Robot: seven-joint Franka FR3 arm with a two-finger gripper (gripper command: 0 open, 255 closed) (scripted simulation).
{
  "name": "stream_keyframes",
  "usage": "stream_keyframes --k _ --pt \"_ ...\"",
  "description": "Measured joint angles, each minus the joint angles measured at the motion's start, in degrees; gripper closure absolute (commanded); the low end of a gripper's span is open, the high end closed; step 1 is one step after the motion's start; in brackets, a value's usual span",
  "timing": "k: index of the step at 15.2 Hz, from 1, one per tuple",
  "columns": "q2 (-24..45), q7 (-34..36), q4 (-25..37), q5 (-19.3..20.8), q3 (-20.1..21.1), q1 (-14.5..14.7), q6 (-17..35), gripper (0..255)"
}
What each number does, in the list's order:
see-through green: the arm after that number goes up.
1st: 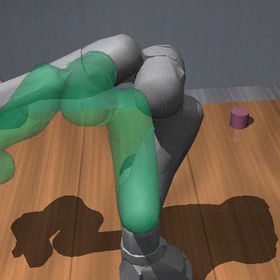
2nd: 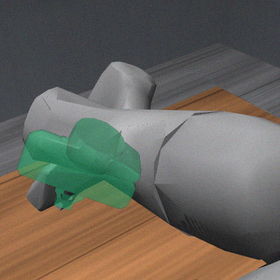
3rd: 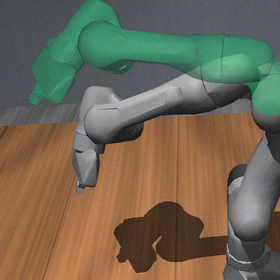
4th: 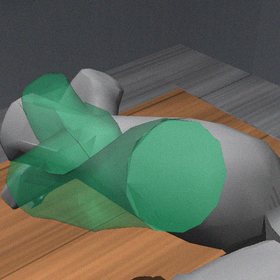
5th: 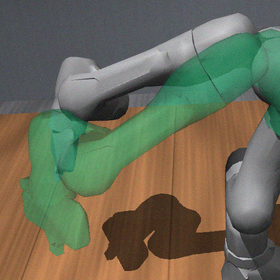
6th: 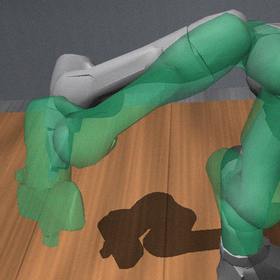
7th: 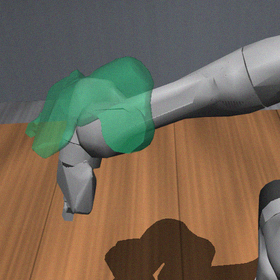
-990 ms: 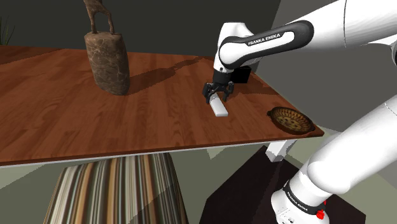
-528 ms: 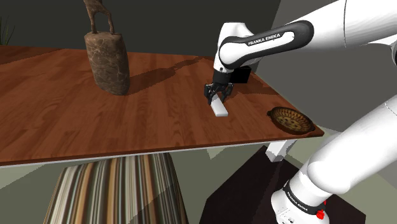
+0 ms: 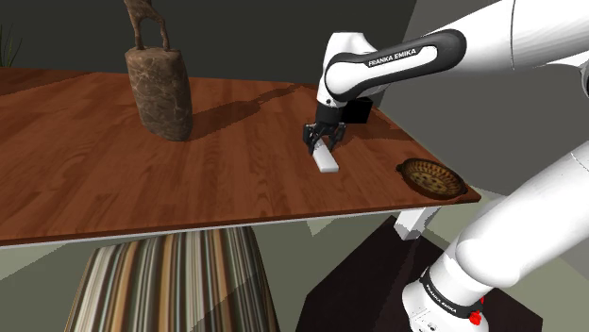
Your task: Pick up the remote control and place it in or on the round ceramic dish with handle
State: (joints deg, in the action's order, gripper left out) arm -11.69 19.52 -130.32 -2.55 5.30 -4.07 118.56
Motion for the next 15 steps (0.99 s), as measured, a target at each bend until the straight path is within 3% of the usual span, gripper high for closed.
stream_keyframes --k 15 --pt "-2.5 0.2 8.9 0.0 -0.2 -0.1 -11.3 255"
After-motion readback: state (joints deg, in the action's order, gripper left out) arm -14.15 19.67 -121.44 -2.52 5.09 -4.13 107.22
